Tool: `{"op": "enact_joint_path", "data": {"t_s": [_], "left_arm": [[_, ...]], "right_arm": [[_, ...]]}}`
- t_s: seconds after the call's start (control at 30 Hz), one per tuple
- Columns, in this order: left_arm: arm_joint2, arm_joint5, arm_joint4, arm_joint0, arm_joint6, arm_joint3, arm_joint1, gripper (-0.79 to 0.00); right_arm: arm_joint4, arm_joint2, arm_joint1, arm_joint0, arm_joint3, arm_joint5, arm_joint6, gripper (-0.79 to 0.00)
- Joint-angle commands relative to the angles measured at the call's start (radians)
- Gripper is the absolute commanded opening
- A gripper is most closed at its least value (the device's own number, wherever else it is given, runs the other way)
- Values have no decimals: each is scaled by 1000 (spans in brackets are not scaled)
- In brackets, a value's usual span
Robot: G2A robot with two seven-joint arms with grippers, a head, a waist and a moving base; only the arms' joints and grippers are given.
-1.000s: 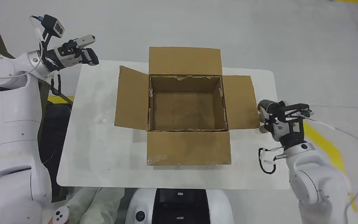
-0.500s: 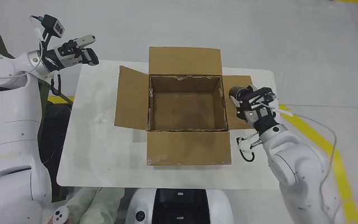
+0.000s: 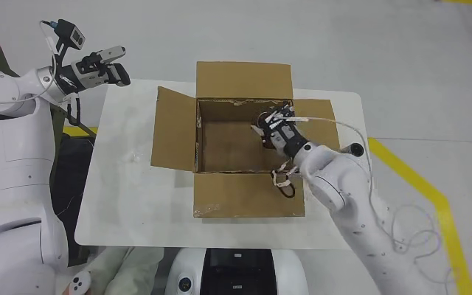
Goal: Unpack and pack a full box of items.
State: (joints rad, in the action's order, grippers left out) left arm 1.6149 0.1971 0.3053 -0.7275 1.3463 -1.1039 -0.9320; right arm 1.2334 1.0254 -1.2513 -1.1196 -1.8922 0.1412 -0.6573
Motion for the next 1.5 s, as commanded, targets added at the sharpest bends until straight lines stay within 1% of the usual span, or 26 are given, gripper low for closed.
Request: {"op": "enact_joint_path", "data": {"t_s": [0.0, 0.3, 0.6, 0.87, 1.17, 1.2, 1.23, 1.27, 1.4, 1.47], "left_arm": [[0, 0, 0, 0, 0, 0, 0, 0], [0, 0, 0, 0, 0, 0, 0, 0], [0, 0, 0, 0, 0, 0, 0, 0], [0, 0, 0, 0, 0, 0, 0, 0], [0, 0, 0, 0, 0, 0, 0, 0], [0, 0, 0, 0, 0, 0, 0, 0], [0, 0, 0, 0, 0, 0, 0, 0], [0, 0, 0, 0, 0, 0, 0, 0], [0, 0, 0, 0, 0, 0, 0, 0], [0, 0, 0, 0, 0, 0, 0, 0]], "right_arm": [[-9, -37, -10, 38, 38, -5, -5, -785], [-64, -172, -57, 174, 217, -6, -24, -785], [-148, -295, -116, 283, 407, -1, -17, -785], [-233, -352, -165, 355, 565, 9, -5, -785], [-223, -393, -201, 391, 649, -20, -15, -785], [-208, -400, -204, 394, 654, -21, -20, -770], [-192, -407, -206, 395, 656, -22, -21, -659], [-185, -412, -209, 393, 657, -23, -19, -613], [-173, -416, -216, 390, 669, -24, -25, -606], [-172, -415, -220, 390, 676, -19, -32, -554]]}}
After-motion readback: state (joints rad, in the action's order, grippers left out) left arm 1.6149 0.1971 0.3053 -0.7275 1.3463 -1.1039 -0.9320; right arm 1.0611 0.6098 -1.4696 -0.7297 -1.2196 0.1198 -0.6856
